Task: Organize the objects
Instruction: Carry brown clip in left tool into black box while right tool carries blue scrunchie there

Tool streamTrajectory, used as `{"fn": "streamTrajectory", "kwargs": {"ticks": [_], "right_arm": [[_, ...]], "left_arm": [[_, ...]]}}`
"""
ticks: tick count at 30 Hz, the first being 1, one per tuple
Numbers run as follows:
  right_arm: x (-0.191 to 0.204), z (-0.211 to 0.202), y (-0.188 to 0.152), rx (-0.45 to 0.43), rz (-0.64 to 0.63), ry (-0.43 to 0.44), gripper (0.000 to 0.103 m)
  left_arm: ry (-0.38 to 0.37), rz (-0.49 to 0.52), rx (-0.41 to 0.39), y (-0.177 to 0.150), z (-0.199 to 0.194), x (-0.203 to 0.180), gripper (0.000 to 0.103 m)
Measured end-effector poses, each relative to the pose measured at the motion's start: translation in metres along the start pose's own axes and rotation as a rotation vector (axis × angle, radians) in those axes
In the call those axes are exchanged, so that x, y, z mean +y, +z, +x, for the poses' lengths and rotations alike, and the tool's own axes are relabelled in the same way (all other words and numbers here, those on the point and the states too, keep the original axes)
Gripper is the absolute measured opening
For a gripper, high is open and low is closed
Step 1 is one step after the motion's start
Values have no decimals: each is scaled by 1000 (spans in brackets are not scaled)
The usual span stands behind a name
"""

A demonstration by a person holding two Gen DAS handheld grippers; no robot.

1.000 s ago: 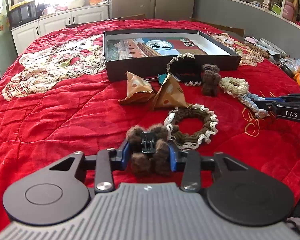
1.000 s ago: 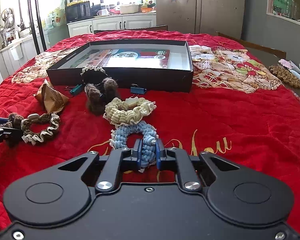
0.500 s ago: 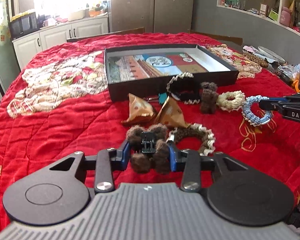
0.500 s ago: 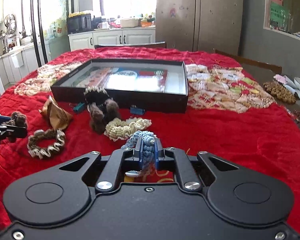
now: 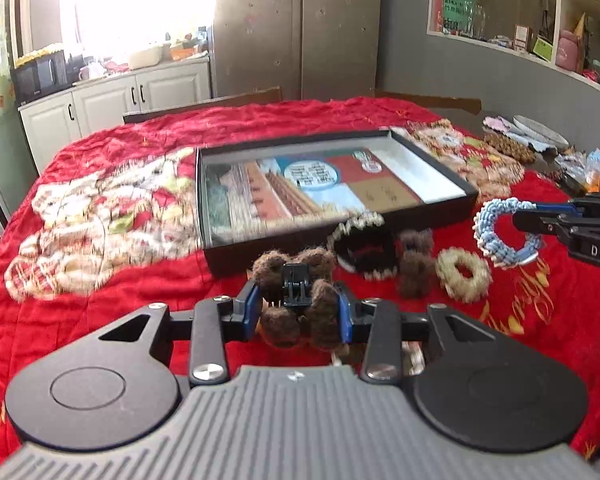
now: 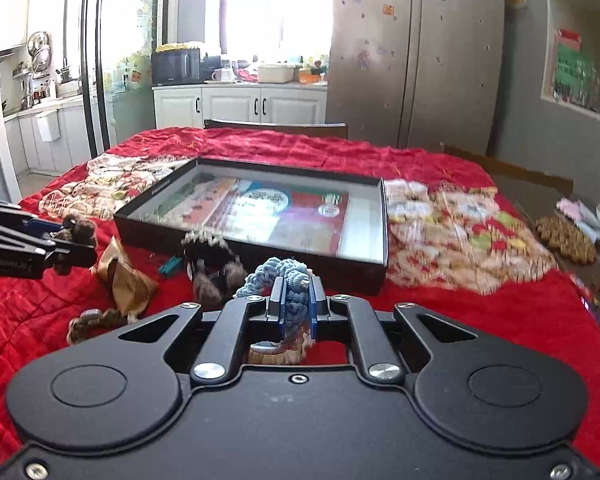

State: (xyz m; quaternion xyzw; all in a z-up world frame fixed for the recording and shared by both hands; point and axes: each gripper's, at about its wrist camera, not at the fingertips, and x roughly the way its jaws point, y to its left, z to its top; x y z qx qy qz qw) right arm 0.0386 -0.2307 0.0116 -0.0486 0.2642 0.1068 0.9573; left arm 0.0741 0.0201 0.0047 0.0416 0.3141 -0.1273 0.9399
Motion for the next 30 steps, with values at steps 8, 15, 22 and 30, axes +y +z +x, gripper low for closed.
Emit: {"fn": "streamTrajectory", "kwargs": {"ticks": [8,15,22,30], "right_arm": [[-1,30,37,-39,-6,5,10],[-5,64,64,-58,1,-3,10],[-7,101,79,-45,23,-9,10],[-13,142,93,-35,47,-27,10]], "left_arm": [[12,-4,-32,39,27,4,42],[22,-21,-18,65,65,5,42],[60,-34,-16,82,100,4,42],[121,-67,-24,96,128,8,42]]}}
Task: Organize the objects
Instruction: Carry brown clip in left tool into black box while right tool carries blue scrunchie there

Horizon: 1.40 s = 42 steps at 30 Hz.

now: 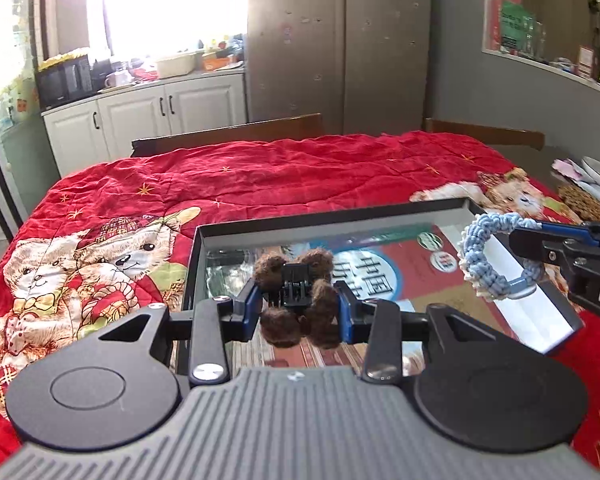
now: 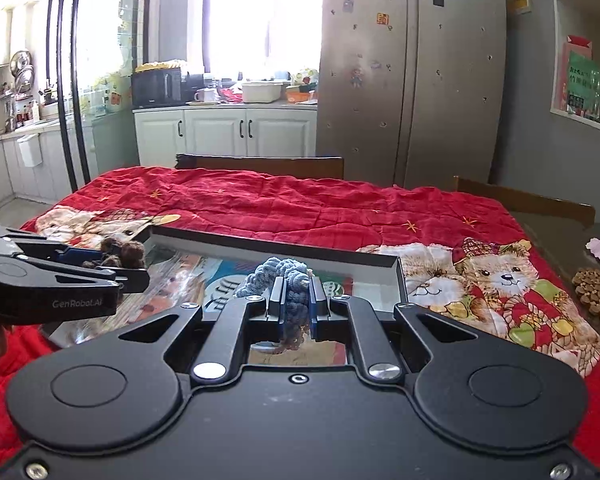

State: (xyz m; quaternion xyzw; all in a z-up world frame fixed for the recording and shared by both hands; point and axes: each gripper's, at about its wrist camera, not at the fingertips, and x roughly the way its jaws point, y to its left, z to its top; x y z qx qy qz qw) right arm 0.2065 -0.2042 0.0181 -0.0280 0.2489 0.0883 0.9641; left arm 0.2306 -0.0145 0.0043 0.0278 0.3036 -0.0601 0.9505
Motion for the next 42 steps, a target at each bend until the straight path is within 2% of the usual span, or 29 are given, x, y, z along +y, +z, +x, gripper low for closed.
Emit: {"fn": "streamTrajectory", "kwargs": {"ticks": [11,18,42], "right_arm": [[-14,55,8,42,51,-20,10],[-23,86,0,88,79,-23,10],[-21,122,-6,128,57,-32,10]], "left_arm": [[54,-37,14,10,41,2,43],[78,-36,49,8,64,3,43],[61,-38,115,3,90,2,43]]}}
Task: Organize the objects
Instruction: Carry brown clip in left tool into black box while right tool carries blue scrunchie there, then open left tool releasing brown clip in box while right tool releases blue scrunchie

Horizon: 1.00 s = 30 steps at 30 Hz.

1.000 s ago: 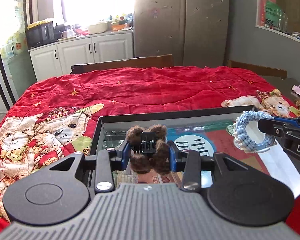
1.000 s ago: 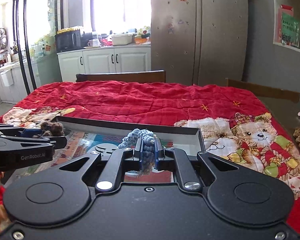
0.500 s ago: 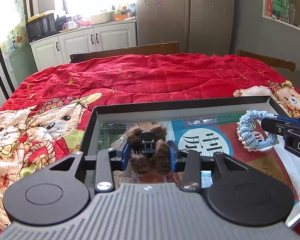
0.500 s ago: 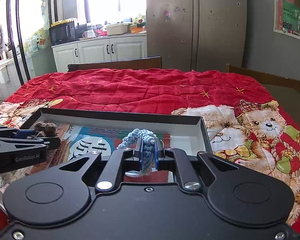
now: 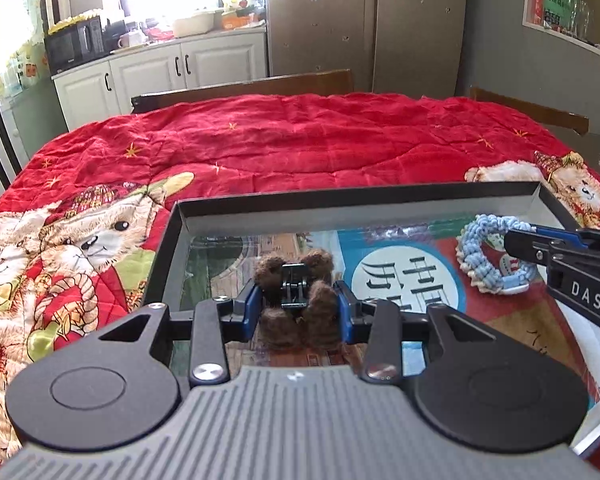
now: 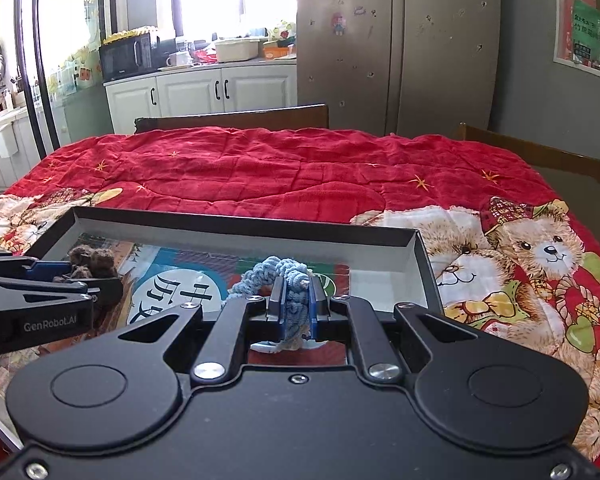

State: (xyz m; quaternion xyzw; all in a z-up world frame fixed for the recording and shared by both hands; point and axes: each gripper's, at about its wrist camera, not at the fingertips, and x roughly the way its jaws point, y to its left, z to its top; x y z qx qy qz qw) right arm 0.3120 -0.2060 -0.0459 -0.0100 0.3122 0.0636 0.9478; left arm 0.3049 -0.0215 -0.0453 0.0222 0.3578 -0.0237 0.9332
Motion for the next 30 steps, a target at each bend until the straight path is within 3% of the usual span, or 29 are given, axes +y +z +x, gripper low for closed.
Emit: {"fn": "streamTrajectory", "kwargs": {"ticks": [8,13,14,18,30], "right_arm": [[1,6,-1,34,-9,5,11],[1,9,-1,59,-8,11,11],[1,10,-1,63,-9,12,11],[0,12,-1,78,-5,8,14],[-2,9,1,68,10,-7,39]], "left_arm": [[8,9,-2,0,0,-1,46],[10,13,-4,0,0,-2,53],[9,14,-4,0,-1,-2,59],[11,14,-5,0,-1,-1,62],[37,30,-39,0,-8,-3,78]]}}
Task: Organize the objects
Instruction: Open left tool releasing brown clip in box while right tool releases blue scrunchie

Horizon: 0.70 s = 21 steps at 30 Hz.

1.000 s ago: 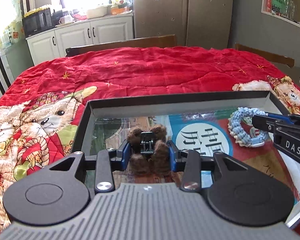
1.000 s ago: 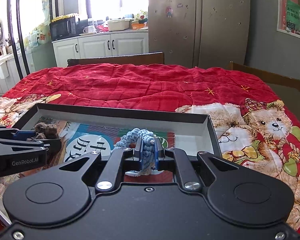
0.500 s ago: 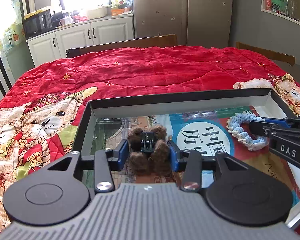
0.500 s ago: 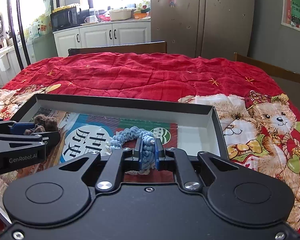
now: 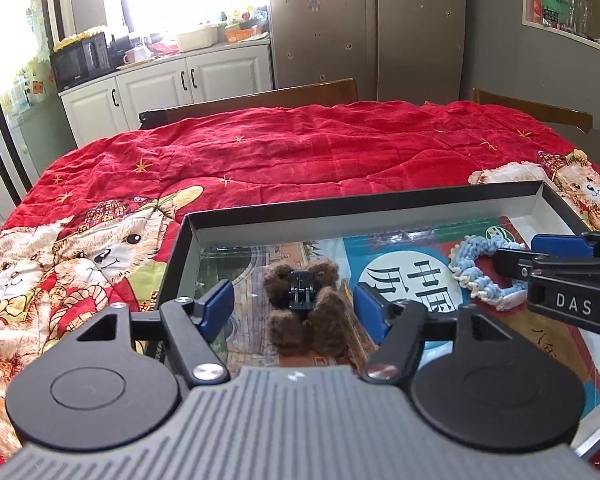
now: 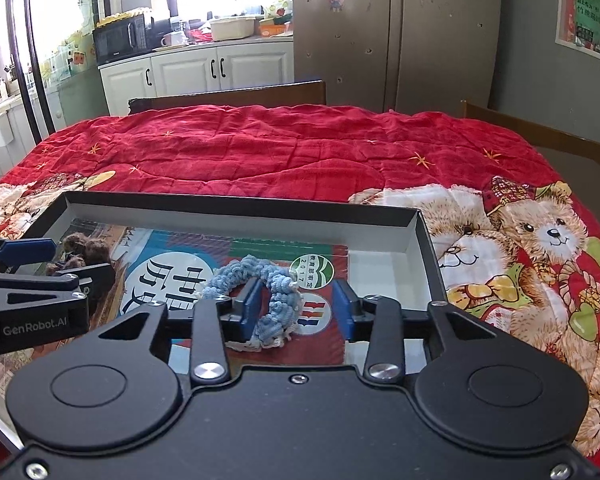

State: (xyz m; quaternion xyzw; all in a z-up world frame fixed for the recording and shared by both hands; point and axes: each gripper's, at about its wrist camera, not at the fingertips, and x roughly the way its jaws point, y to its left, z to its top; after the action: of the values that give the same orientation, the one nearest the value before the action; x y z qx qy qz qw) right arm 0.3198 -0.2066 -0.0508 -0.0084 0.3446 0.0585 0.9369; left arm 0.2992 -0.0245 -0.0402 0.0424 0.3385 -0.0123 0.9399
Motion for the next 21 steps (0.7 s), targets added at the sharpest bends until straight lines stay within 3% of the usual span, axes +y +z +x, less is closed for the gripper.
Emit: {"fn": "streamTrajectory", "kwargs": {"ticks": [21], "right_arm": [[13,-38,-2,-54,-46,19,43]], "left_arm": [[17,3,-40,2,-24,3,87]]}}
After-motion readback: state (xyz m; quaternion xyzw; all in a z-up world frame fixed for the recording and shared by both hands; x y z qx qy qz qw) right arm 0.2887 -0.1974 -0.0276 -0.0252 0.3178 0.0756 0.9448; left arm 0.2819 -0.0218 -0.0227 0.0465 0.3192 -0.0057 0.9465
